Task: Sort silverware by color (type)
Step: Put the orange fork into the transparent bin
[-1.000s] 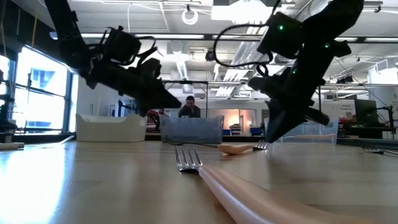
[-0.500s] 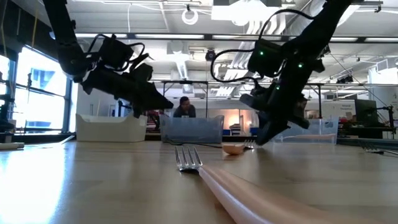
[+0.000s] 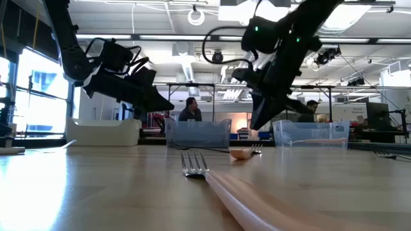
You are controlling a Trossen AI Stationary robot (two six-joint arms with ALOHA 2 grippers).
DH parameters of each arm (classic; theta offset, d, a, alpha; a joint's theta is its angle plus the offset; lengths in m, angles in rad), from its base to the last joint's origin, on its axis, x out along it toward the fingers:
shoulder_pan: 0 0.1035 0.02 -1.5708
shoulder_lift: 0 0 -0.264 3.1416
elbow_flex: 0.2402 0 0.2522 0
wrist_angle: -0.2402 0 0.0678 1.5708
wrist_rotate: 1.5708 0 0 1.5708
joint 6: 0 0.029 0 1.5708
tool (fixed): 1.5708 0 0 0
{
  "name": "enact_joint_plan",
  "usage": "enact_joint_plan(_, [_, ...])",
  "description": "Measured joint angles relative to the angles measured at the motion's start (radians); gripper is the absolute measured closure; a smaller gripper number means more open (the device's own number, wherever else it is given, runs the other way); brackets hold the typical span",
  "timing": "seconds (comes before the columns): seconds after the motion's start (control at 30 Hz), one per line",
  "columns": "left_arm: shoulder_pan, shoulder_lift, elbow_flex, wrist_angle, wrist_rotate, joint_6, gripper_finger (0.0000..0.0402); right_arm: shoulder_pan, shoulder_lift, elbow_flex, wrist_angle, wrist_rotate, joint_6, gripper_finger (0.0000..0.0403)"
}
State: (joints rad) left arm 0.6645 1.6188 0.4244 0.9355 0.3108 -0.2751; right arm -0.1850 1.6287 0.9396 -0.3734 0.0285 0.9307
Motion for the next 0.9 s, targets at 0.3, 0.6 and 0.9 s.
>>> enact_joint_plan(0.3, [0.023,0.0,0.0,0.002,0.003,0.005,0.0401,0.188,0.056,0.054,-0.064,0.179,0.408,0.0291])
enact_joint_plan(0.6, [-0.004,0.0,-0.001,0.001,0.018,0.007,0.0401,0.186,0.205,0.167,-0.136,0.179,0.476,0.0217])
enact_joint_plan(0.9, [-0.017,-0.047,-0.001,-0.002,0.115,0.012,0.0401,0.165,0.284,0.228,-0.243,0.164,0.455,0.0244])
